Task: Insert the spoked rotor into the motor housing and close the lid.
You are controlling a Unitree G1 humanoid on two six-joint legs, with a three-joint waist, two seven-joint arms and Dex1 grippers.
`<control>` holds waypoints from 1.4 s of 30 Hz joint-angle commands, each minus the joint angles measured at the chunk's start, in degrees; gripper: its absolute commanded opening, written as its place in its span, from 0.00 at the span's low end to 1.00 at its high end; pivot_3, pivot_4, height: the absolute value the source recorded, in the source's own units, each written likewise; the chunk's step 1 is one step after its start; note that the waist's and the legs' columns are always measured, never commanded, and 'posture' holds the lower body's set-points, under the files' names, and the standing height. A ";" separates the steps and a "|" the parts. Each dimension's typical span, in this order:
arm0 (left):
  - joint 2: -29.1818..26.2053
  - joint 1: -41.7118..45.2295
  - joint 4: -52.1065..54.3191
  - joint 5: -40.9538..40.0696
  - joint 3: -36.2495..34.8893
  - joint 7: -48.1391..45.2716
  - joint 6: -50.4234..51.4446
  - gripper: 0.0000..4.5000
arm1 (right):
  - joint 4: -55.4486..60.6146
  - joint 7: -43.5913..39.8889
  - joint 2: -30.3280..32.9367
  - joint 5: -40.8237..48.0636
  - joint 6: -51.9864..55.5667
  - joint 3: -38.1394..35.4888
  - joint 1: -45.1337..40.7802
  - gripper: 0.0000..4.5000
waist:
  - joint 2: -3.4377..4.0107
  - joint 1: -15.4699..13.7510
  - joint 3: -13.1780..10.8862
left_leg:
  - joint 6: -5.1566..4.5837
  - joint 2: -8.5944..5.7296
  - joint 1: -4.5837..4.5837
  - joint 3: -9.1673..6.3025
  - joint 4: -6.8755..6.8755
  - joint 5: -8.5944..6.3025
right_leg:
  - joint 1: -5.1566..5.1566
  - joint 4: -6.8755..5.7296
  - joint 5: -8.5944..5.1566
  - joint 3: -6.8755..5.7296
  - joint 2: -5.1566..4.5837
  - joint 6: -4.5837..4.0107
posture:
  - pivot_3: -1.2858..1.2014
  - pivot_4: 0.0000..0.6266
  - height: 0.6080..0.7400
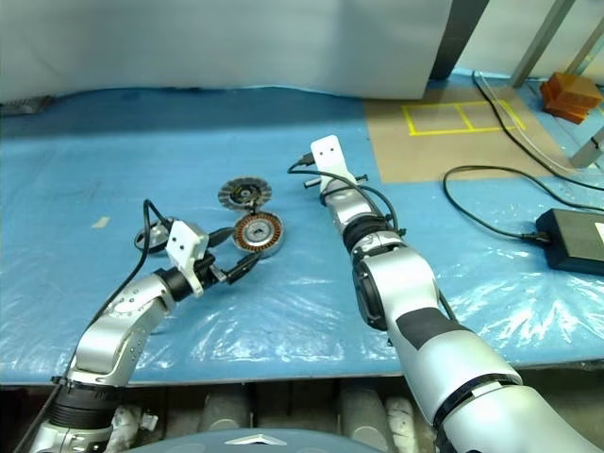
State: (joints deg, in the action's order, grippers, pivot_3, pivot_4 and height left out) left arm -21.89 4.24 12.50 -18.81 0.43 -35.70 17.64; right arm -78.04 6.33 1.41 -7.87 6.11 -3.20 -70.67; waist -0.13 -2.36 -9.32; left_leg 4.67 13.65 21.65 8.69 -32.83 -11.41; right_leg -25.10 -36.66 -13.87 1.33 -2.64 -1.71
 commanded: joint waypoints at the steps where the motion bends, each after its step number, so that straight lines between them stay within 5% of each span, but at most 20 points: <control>1: -0.35 -0.08 2.59 0.00 -0.13 0.12 -0.52 1.00 | 0.80 0.38 -0.46 1.11 1.00 -1.53 -1.39 0.00 | 0.00 0.00 0.00 | 0.00 0.00 0.00 0.00 -0.01 0.00 | 0.00 -0.01 0.00 0.00 0.00 0.00 | 0.52 0.24 1.00; 27: -0.42 1.87 1.24 0.30 0.27 -0.18 -0.10 1.00 | 1.32 -3.52 1.48 4.78 14.75 -5.66 0.40 0.00 | -0.01 -0.13 0.01 | 0.00 0.01 -0.18 -0.02 -0.17 0.00 | 0.20 -0.15 0.00 0.00 -0.01 0.00 | 0.52 0.24 1.00; 37: -0.34 1.71 0.86 0.31 -0.05 -0.05 -0.69 1.00 | 6.26 -15.75 4.62 5.22 29.57 -2.86 -1.18 0.00 | -0.01 -0.33 0.01 | -0.01 0.01 -0.39 -0.04 -0.20 0.00 | 0.45 -0.15 0.00 -0.01 -0.03 -0.01 | 0.52 0.24 1.00; 42: -0.20 2.37 -0.33 0.40 0.06 -0.39 -1.37 1.00 | 19.24 -25.03 5.21 5.11 45.15 3.04 3.09 0.00 | -0.01 -0.47 0.01 | -0.01 0.02 -0.43 -0.06 -0.20 0.00 | 0.50 -0.14 0.00 -0.04 -0.02 -0.01 | 0.52 0.24 1.00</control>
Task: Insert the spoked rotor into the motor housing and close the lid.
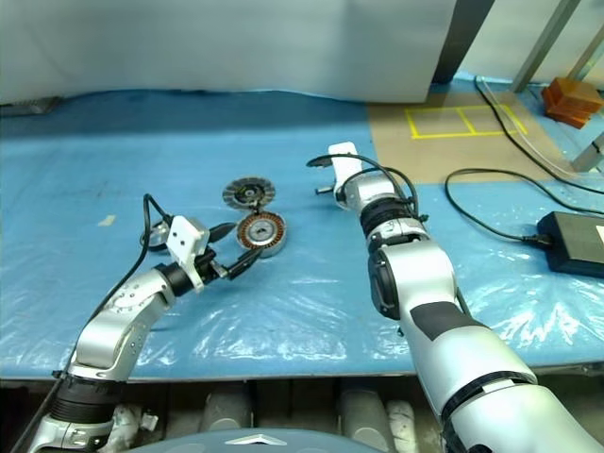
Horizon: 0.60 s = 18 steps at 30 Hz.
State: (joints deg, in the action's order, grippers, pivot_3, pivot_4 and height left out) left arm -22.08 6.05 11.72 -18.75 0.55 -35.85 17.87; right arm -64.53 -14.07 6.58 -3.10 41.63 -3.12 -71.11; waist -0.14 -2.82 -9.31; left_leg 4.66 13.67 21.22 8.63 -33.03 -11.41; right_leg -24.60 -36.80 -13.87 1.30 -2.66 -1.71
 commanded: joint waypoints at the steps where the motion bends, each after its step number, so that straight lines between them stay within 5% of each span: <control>1: 0.02 0.71 0.19 0.37 0.00 -0.33 -1.72 1.00 | 9.94 -6.10 0.55 0.67 13.25 4.09 4.97 0.00 | 0.00 -0.05 0.00 | 0.00 0.00 -0.02 -0.01 0.00 0.00 | 0.01 0.01 0.00 -0.01 0.00 0.00 | 0.52 0.24 1.00; 10: -0.38 0.53 0.02 0.15 0.00 -0.93 -2.03 1.00 | 45.93 -14.53 8.61 6.83 38.40 11.78 16.32 0.00 | 0.00 -1.61 0.00 | 0.01 -0.01 -0.21 -0.04 0.06 0.00 | 0.23 0.11 0.00 -0.03 -0.01 0.01 | 0.52 0.24 1.00; 18: -0.48 1.08 -0.63 0.14 0.26 -1.65 -2.00 1.00 | 55.78 -14.93 11.59 11.18 42.51 12.16 18.66 0.00 | 0.01 -1.35 -0.01 | 0.02 -0.02 -0.25 -0.04 0.08 0.00 | 0.22 0.15 0.01 0.04 0.01 0.03 | 0.52 0.24 1.00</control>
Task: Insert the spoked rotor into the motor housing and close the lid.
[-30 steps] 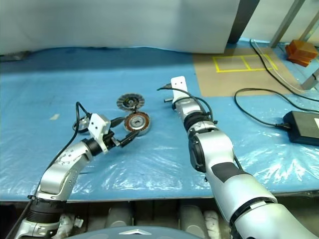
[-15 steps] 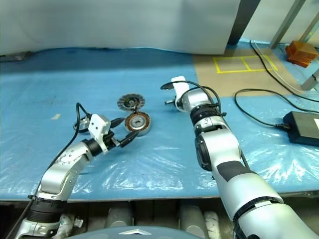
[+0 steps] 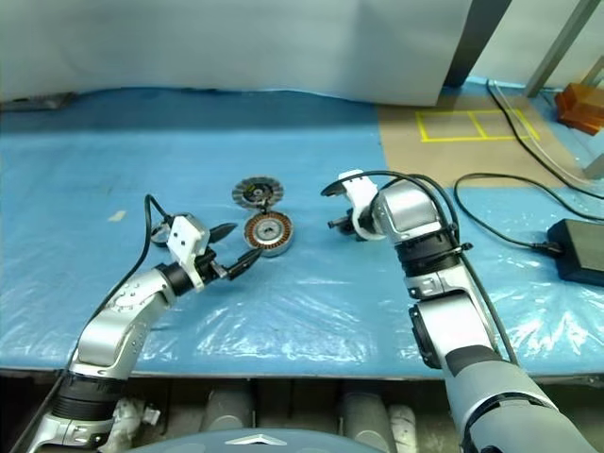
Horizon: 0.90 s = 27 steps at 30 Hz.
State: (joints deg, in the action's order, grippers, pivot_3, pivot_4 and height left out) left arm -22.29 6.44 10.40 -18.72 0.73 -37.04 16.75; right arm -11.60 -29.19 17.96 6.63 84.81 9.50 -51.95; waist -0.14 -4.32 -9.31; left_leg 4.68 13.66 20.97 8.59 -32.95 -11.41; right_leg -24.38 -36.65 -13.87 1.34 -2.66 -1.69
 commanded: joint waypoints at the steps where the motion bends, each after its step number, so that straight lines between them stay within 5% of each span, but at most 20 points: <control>1: -0.22 0.93 0.62 0.11 0.16 -0.53 -0.82 1.00 | 3.06 0.22 0.35 1.63 -1.81 -0.24 -0.29 0.00 | 0.00 0.21 0.00 | 0.00 0.00 -0.01 0.00 0.00 0.00 | 0.00 0.00 0.00 0.00 0.00 0.00 | 0.52 0.24 1.00; 5: -0.22 1.54 0.16 0.08 0.23 -0.86 -0.80 1.00 | 4.42 2.20 0.48 0.44 -11.72 -1.38 1.88 0.00 | 0.00 0.22 0.00 | 0.00 -0.01 0.01 0.00 0.00 0.00 | 0.00 0.00 0.00 0.01 -0.01 0.00 | 0.52 0.24 1.00; 11: -0.65 1.30 0.44 -0.10 0.14 -1.50 -0.39 1.00 | 8.17 0.95 0.58 2.81 -18.23 -3.49 3.28 0.34 | 0.00 0.23 0.00 | 0.00 -0.02 0.03 0.00 0.02 0.00 | 0.00 0.01 0.00 0.01 0.00 0.00 | 0.52 0.24 1.00; 16: -0.82 1.06 0.74 -0.20 0.06 -1.75 -0.15 1.00 | 11.27 -1.96 1.84 3.14 -32.62 -3.64 8.26 0.34 | 0.00 0.24 0.00 | 0.00 -0.01 0.02 0.00 0.02 0.00 | 0.00 0.00 0.00 0.01 0.00 0.00 | 0.52 0.24 1.00; 18: -0.91 0.90 1.05 -0.26 0.03 -1.73 0.03 1.00 | 11.49 -3.10 3.49 0.89 -46.23 -2.86 15.03 0.34 | -0.07 -0.27 0.04 | 0.00 -0.02 0.04 0.00 0.02 0.00 | 0.01 0.01 0.00 0.00 -0.01 0.00 | 0.52 0.24 1.00; 21: -1.22 0.38 1.58 -0.40 -0.04 -1.68 0.34 1.00 | 9.56 -3.49 4.24 0.04 -60.04 -4.01 23.37 0.46 | -0.06 -0.58 0.04 | -0.01 -0.02 0.05 0.00 0.03 0.00 | 0.08 0.09 -0.01 -0.03 -0.03 0.01 | 0.52 0.24 1.00; 27: -2.18 -0.04 2.30 -0.84 -0.46 -2.06 1.13 1.00 | 6.84 -4.45 2.49 1.73 -67.60 -5.20 29.63 0.92 | -0.05 0.78 0.03 | -0.02 -0.03 0.01 0.02 -0.05 0.00 | 0.08 0.09 0.00 0.08 -0.01 0.03 | 0.52 0.24 1.00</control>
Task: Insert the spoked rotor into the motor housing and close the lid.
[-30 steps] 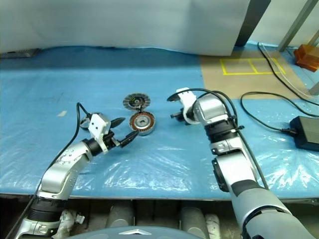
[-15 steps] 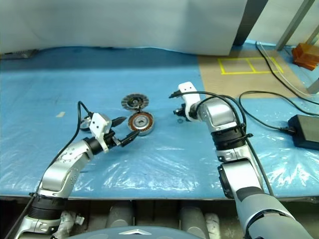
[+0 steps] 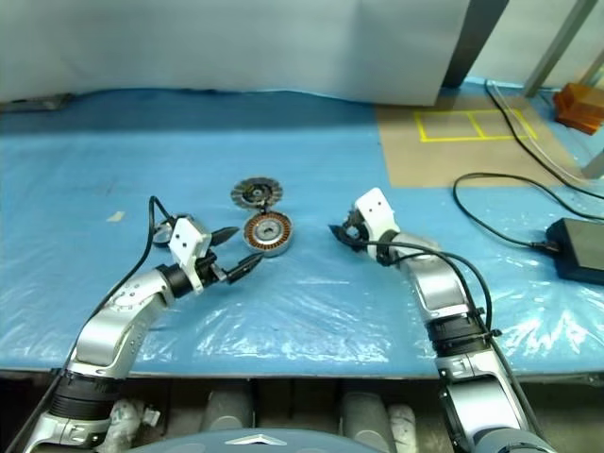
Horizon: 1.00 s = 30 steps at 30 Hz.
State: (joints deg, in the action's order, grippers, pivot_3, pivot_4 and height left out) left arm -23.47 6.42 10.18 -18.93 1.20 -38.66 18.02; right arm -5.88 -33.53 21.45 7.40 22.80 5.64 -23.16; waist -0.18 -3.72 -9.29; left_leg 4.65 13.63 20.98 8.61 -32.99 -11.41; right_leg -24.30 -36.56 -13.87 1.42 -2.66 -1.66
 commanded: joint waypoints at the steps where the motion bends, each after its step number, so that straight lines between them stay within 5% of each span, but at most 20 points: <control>1: -1.11 0.12 2.65 -0.72 -0.97 -0.49 0.11 1.00 | 0.86 0.04 -1.29 0.41 -7.31 -1.10 1.31 0.99 | 0.00 0.29 0.00 | 0.00 0.00 -0.01 0.01 -0.01 0.00 | 0.00 0.00 0.00 0.03 0.01 0.00 | 0.52 0.24 1.00; 18: -2.02 2.29 1.88 -0.68 -0.46 -1.83 1.16 1.00 | -18.82 6.23 -5.48 -5.98 -16.88 0.70 -1.31 0.99 | -0.01 1.12 0.01 | -0.04 -0.06 -0.11 -0.01 -0.02 0.02 | 0.06 0.01 -0.01 0.06 -0.01 -0.01 | 0.52 0.24 1.00; 30: -1.93 1.27 2.70 -0.47 -0.64 -1.16 1.57 1.00 | -13.40 1.48 -3.53 -4.69 -14.90 1.30 4.06 0.99 | -0.08 0.80 0.05 | -0.06 -0.11 -0.22 -0.01 0.02 0.02 | 0.20 0.06 -0.02 0.05 -0.06 0.00 | 0.52 0.24 1.00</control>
State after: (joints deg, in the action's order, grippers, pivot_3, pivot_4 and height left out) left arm -24.94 7.54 10.55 -19.00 1.26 -39.79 19.94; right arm -18.19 -31.07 17.08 3.02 5.90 6.44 -21.35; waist -0.27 -2.92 -9.23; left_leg 4.59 13.52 20.76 8.60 -32.97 -11.38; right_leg -24.10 -36.49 -13.89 1.47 -2.73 -1.66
